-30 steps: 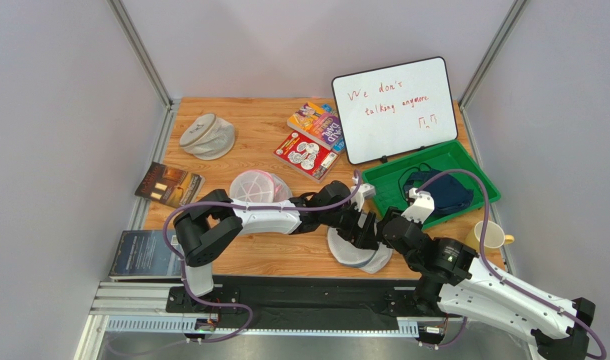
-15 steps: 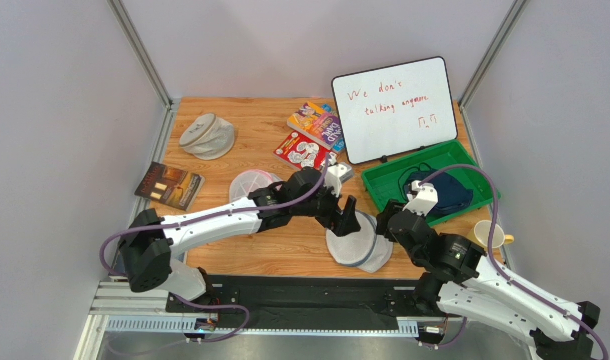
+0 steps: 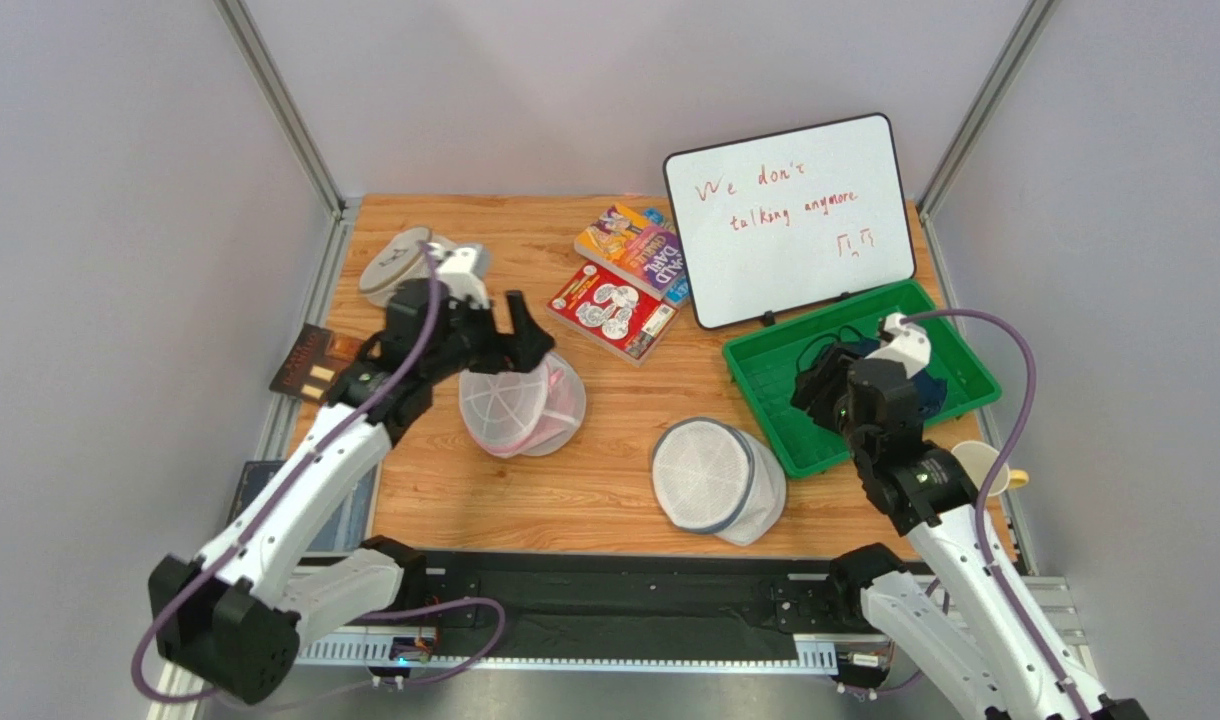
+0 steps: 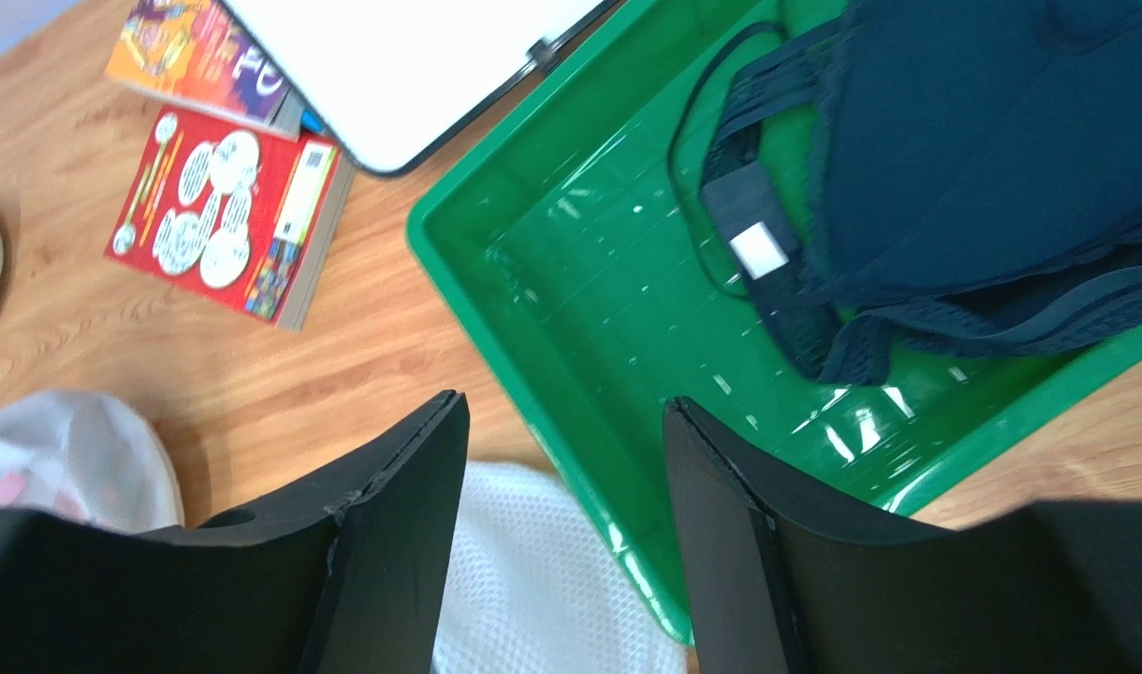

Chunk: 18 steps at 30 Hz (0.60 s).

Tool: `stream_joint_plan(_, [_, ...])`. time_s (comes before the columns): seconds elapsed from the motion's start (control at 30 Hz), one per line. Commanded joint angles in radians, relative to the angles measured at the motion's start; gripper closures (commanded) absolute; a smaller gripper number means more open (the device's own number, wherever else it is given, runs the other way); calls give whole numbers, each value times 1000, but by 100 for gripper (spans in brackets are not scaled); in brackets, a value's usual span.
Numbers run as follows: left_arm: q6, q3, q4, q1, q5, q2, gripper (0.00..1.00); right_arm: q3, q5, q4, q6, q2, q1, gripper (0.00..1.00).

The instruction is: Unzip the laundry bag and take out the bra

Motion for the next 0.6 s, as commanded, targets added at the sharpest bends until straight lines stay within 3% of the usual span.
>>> stream_joint_plan(0.0, [75,-4,-158,177,-2,-173,3,32,-184,70,-86,-42,-155,41])
stream_joint_plan(0.1, [102,12,-247,273,-18,-260,3,55,-249,54,-100,-67,-267,41])
stream_joint_plan(0.23, [164,28,-324,309,-103,-348,2,73,-319,29,-123,-91,-382,41])
stream_joint_plan(0.57, [189,-22,-327,309,-125,-449,1,80,-321,-15,-142,-142,-390,39])
